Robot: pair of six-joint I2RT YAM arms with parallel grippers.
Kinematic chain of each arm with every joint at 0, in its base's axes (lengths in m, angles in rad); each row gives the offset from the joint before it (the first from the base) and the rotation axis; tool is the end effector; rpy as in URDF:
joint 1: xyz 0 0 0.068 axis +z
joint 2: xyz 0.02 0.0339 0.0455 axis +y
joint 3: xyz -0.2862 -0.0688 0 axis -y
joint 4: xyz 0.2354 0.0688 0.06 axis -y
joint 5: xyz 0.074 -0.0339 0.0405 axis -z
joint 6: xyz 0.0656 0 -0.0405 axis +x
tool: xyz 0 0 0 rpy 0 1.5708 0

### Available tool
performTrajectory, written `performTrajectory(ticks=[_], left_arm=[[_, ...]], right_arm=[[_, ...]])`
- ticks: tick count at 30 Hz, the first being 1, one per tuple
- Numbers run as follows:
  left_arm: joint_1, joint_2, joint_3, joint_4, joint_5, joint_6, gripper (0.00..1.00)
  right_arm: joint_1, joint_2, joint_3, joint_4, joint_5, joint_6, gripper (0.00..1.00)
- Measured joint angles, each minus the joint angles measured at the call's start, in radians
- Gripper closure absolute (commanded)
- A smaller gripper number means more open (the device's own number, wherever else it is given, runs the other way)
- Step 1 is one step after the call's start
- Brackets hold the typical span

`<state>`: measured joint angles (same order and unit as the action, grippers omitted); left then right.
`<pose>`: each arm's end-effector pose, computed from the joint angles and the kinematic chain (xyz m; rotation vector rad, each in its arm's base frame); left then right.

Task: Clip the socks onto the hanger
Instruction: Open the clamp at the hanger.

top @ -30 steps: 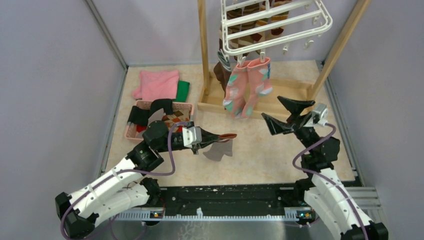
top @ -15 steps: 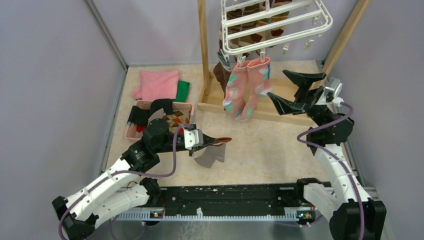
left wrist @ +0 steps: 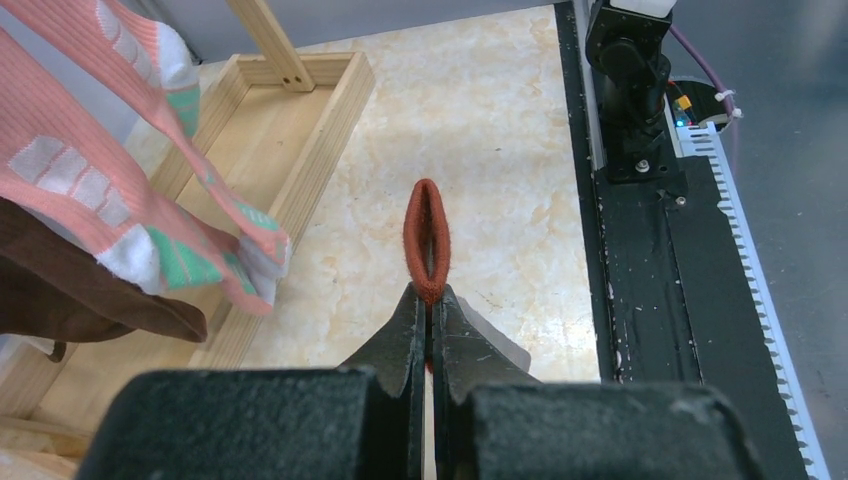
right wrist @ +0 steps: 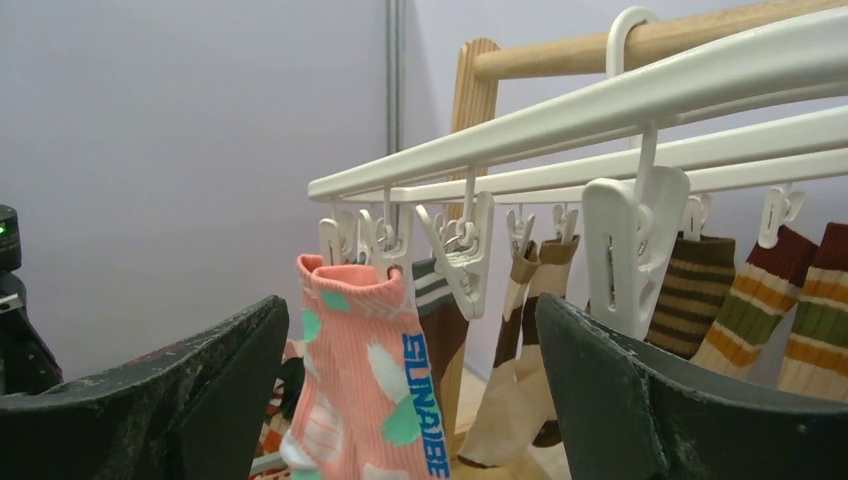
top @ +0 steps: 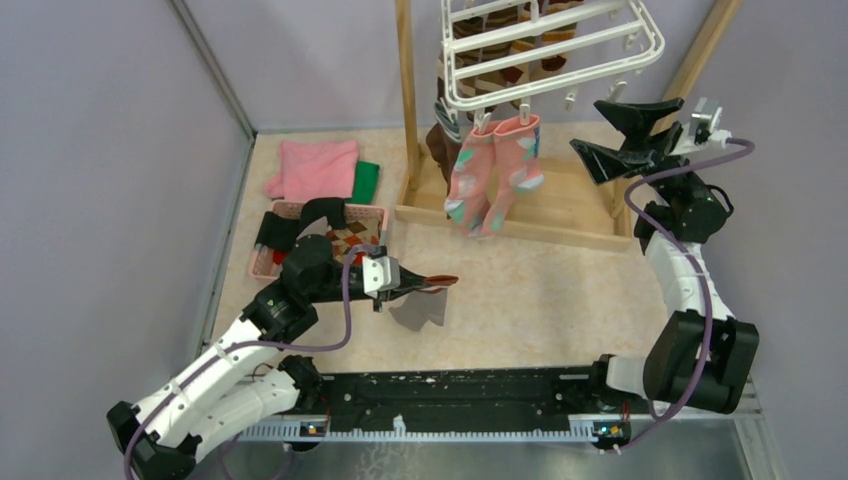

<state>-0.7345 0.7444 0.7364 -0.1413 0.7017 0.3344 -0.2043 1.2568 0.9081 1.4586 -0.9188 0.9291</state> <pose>0.0964 -0.1441 0.3471 1.3156 1.1800 -0.8929 0.2299 0.0056 0.4636 -0.5495 0.8740 0.8731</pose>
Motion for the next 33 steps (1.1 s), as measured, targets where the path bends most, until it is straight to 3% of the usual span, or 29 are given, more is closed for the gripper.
performTrajectory(ticks=[33], left_arm=[[0.177,0.05,-0.028,0.124,0.2,-0.101,1.0]], right_arm=[[0.047,0.214,0.285,-0.048,-0.049,0.039,0.11]])
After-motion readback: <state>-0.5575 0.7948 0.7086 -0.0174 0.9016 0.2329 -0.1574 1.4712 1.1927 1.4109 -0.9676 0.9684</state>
